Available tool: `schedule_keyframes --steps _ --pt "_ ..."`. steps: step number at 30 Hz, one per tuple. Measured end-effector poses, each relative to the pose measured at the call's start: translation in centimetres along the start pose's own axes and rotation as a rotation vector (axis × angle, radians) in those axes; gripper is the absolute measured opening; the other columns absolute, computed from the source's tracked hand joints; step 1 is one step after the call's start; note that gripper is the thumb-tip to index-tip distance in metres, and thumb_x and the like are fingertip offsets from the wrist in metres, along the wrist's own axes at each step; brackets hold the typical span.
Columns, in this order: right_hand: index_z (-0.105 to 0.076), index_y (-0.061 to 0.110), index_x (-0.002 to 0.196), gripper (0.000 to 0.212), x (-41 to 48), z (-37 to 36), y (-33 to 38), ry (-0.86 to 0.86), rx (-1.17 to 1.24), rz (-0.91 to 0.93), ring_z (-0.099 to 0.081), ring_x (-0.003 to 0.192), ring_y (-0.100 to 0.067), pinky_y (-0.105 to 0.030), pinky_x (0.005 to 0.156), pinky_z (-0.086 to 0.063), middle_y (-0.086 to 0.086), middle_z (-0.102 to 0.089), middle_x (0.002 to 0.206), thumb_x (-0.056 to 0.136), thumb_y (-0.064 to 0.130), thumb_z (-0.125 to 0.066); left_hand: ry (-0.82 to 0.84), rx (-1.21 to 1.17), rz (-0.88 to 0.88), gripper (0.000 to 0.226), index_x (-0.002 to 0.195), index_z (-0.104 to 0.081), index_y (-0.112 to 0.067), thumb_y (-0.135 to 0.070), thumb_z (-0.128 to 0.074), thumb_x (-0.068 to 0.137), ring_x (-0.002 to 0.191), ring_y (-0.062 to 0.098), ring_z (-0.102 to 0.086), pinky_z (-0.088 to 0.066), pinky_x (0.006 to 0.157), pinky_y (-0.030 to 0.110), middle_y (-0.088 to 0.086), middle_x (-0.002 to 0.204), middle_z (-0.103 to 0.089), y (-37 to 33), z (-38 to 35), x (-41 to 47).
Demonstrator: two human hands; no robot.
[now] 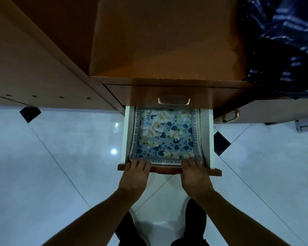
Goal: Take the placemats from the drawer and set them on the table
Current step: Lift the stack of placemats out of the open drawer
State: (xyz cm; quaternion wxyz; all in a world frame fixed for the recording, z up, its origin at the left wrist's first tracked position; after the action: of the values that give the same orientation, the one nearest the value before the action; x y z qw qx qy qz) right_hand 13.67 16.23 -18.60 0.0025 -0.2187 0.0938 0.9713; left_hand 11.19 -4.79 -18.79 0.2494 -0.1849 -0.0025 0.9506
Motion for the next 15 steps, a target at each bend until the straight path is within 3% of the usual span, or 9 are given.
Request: schedule_keyframes --steps 4,7,12,15 --pt "-0.059 0.01 0.109 0.036 1.1 0.4 -0.7 0.131 0.18 -0.081 -0.059 0.098 -0.03 -0.04 0.086 -0.05 -0.011 -0.063 0.101 0.081 0.032 -0.057 0.002 -0.025 -0.009 0.039 0.107 -0.06 -0.01 -0.004 -0.071 0.07 0.093 0.035 -0.06 -0.053 0.089 0.052 0.013 0.1 -0.065 0.2 0.0 0.0" --pt "-0.056 0.008 0.105 0.03 2.1 1.4 -1.3 0.147 0.328 -0.235 -0.058 0.101 -0.032 -0.038 0.087 -0.049 -0.015 -0.061 0.106 0.087 0.031 -0.054 0.007 -0.039 0.007 0.038 0.108 -0.062 -0.011 -0.005 -0.072 0.071 0.095 0.034 -0.061 -0.052 0.09 0.052 0.012 0.1 -0.066 -0.1 0.0 -0.2" --pt "-0.043 0.012 0.127 0.05 3.2 0.7 -2.6 0.308 0.443 -0.494 -0.045 0.123 -0.035 -0.044 0.098 -0.047 -0.017 -0.042 0.135 0.087 0.037 -0.058 0.02 -0.08 -0.003 0.041 0.111 -0.06 -0.011 -0.006 -0.074 0.072 0.098 0.034 -0.06 -0.052 0.091 0.052 0.011 0.103 -0.066 -0.2 -0.4 -1.0" --pt "-0.041 0.011 0.132 0.066 4.0 -0.5 -2.9 0.337 0.543 -0.626 -0.048 0.122 -0.036 -0.044 0.099 -0.047 -0.017 -0.044 0.137 0.08 0.043 -0.066 0.018 -0.108 -0.026 0.04 0.112 -0.059 -0.012 -0.012 -0.074 0.074 0.099 0.032 -0.06 -0.053 0.09 0.051 0.01 0.105 -0.066 -0.1 -0.4 -1.1"
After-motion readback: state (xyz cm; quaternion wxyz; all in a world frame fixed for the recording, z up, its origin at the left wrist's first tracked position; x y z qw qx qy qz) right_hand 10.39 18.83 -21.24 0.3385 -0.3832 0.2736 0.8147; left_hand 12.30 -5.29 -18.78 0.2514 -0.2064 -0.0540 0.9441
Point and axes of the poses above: each hand's wrist, its own x-axis towards the middle knuckle, its own z-axis out of the back of the hand, y = z × x, the point moved 2 cm from there along x, towards the middle knuckle
